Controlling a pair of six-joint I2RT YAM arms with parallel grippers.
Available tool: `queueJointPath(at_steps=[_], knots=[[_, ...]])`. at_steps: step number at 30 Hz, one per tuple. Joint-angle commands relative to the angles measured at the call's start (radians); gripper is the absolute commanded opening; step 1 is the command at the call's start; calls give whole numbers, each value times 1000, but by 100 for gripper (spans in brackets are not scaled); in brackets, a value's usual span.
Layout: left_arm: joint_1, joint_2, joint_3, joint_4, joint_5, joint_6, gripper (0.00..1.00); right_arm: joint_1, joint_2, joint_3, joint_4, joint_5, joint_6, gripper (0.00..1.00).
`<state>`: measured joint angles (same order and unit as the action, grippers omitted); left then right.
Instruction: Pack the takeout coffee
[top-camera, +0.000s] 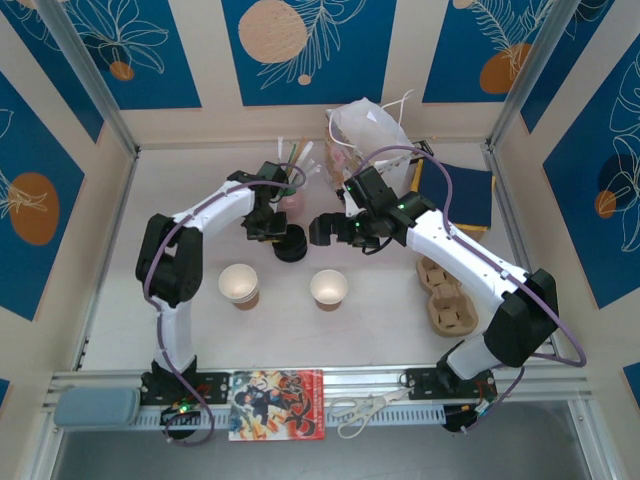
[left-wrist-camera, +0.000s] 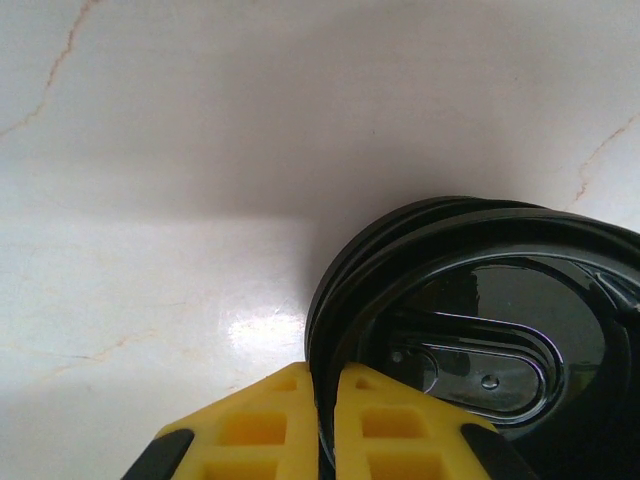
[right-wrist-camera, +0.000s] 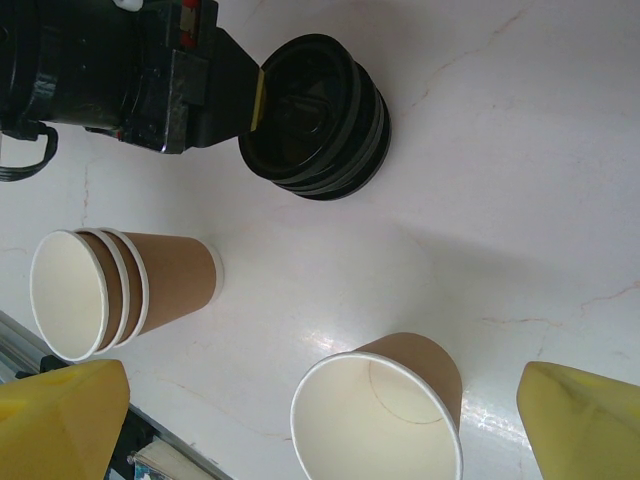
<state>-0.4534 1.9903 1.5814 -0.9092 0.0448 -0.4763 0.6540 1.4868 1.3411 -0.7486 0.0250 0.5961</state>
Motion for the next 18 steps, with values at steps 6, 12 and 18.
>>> queueJointPath(at_steps=[6, 12, 18], knots=[[13, -79, 8, -40, 28, -4, 11, 1, -27, 2, 5, -30, 5, 100], [13, -123, -11, -26, 79, -24, 8, 1, -25, 6, 11, -32, 9, 100], [31, -212, -75, 41, 199, -86, 8, -9, -34, 4, 39, -56, 30, 100]])
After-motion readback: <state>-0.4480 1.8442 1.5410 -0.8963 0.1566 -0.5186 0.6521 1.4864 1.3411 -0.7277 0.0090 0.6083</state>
